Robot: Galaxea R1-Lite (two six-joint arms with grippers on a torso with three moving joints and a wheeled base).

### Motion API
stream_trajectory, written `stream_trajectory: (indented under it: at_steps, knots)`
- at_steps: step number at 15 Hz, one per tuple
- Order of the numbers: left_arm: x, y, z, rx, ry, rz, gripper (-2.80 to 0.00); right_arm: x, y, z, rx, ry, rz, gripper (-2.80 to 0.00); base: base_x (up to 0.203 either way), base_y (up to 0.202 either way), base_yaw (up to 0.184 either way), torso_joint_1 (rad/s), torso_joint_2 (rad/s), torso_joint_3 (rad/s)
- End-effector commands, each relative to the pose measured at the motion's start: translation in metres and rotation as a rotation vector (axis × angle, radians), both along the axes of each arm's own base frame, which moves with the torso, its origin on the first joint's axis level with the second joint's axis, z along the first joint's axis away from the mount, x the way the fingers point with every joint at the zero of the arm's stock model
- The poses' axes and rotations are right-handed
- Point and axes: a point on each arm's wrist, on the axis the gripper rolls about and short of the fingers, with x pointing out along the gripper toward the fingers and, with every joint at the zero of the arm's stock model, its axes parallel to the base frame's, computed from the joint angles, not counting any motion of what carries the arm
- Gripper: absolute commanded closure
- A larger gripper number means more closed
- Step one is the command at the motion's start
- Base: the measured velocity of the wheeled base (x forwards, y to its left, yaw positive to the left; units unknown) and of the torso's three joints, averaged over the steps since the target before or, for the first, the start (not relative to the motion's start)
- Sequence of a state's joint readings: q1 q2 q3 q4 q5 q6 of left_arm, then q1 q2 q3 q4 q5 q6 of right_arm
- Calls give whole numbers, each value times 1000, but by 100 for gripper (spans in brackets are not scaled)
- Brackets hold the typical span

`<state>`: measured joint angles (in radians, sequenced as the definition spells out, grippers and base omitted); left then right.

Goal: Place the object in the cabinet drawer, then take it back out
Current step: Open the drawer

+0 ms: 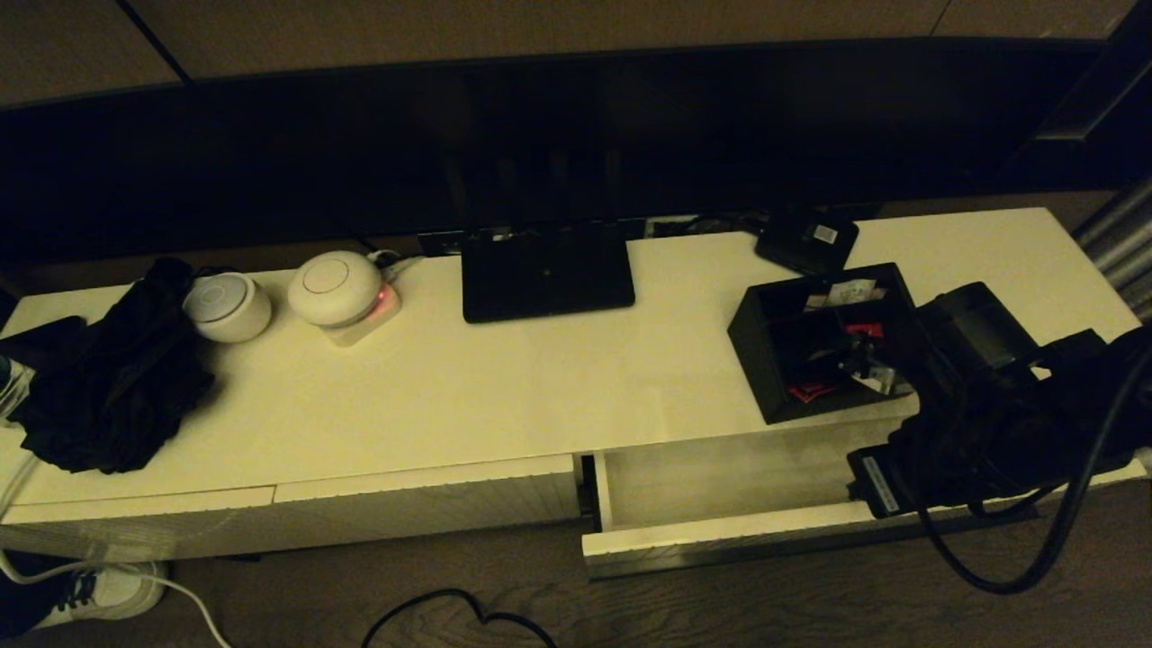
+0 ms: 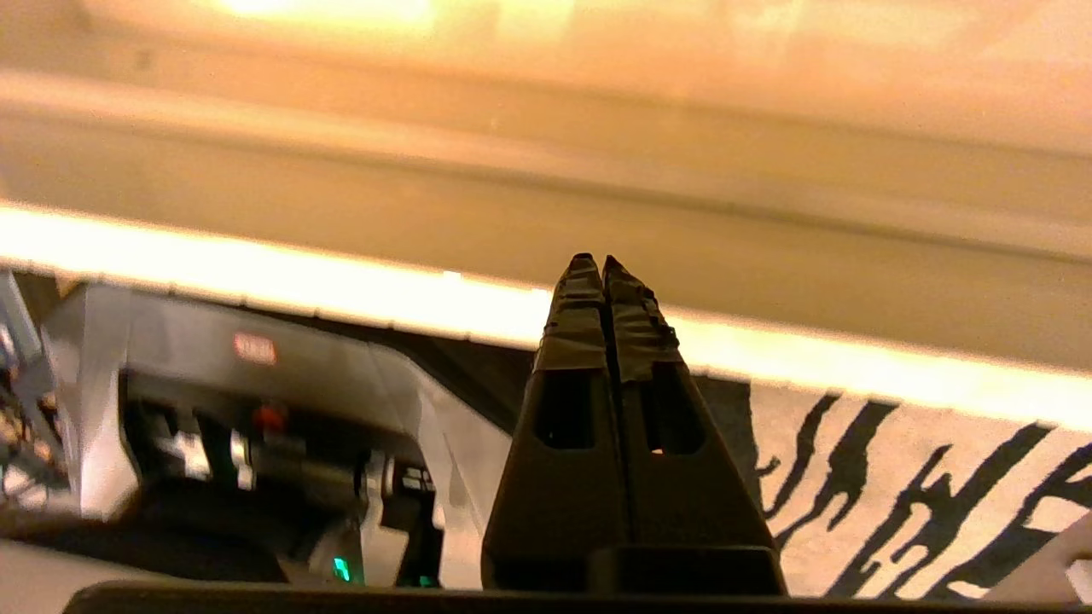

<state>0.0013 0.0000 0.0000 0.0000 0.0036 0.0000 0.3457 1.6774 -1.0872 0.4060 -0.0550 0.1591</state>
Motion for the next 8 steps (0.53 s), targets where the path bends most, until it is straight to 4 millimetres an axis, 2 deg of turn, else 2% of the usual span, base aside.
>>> stream_trajectory:
  at_steps: [1, 4, 8]
  knots:
    - [0, 0, -1, 0, 3, 0, 0, 13, 3, -8, -10, 1, -28, 0, 0, 0, 0, 0, 0, 0]
    - [0, 0, -1, 0, 3, 1, 0, 26, 5, -13, -10, -36, -51, 0, 0, 0, 0, 0, 0, 0]
    - [0, 0, -1, 0, 3, 1, 0, 34, 3, -8, 1, -65, -67, 0, 0, 0, 0, 0, 0, 0]
